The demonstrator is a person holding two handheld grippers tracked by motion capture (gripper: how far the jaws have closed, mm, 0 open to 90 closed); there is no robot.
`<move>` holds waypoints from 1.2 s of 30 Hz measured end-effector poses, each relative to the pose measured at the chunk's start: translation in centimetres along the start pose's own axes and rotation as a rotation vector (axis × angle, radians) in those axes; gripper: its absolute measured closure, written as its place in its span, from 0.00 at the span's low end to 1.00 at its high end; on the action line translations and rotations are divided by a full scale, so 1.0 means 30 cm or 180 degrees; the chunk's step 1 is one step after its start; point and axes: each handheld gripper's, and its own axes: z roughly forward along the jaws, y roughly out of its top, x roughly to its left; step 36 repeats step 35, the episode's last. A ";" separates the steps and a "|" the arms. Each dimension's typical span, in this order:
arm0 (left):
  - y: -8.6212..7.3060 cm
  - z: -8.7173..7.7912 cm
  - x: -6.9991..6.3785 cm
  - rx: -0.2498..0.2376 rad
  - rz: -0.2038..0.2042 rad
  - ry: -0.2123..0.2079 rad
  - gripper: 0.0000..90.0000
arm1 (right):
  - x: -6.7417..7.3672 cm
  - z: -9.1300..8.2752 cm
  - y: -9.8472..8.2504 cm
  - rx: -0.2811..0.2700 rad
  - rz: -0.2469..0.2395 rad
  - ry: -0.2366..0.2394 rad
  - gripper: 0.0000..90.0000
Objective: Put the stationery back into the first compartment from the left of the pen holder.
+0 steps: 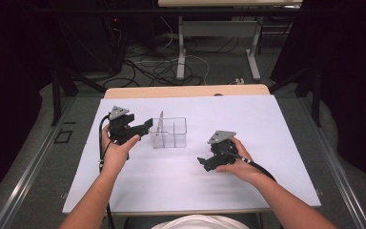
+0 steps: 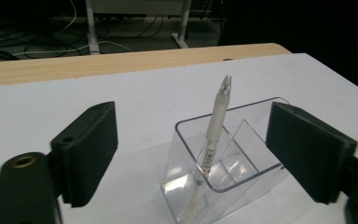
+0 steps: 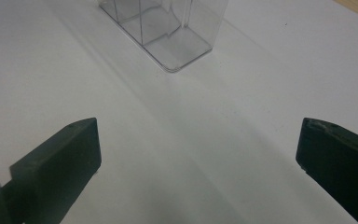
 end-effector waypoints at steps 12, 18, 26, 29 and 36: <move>-0.075 -0.026 0.039 0.0074 0.0072 0.0040 0.01 | -0.004 -0.001 -0.004 -0.0014 0.0012 -0.0015 0.00; -0.120 -0.031 0.056 0.0126 0.0075 0.0102 0.01 | -0.009 0.001 -0.011 -0.0025 0.0002 -0.0038 0.00; -0.164 -0.040 0.072 0.0169 0.0085 0.0091 0.01 | -0.016 0.004 -0.017 -0.0002 0.0030 -0.0023 0.00; -0.176 -0.044 0.078 0.0189 0.0073 0.0100 0.01 | -0.021 0.002 -0.018 0.0025 0.0032 -0.0020 0.00; -0.184 -0.037 0.091 0.0221 0.0021 0.0117 0.01 | -0.027 0.009 -0.025 0.0005 0.0077 -0.0039 0.00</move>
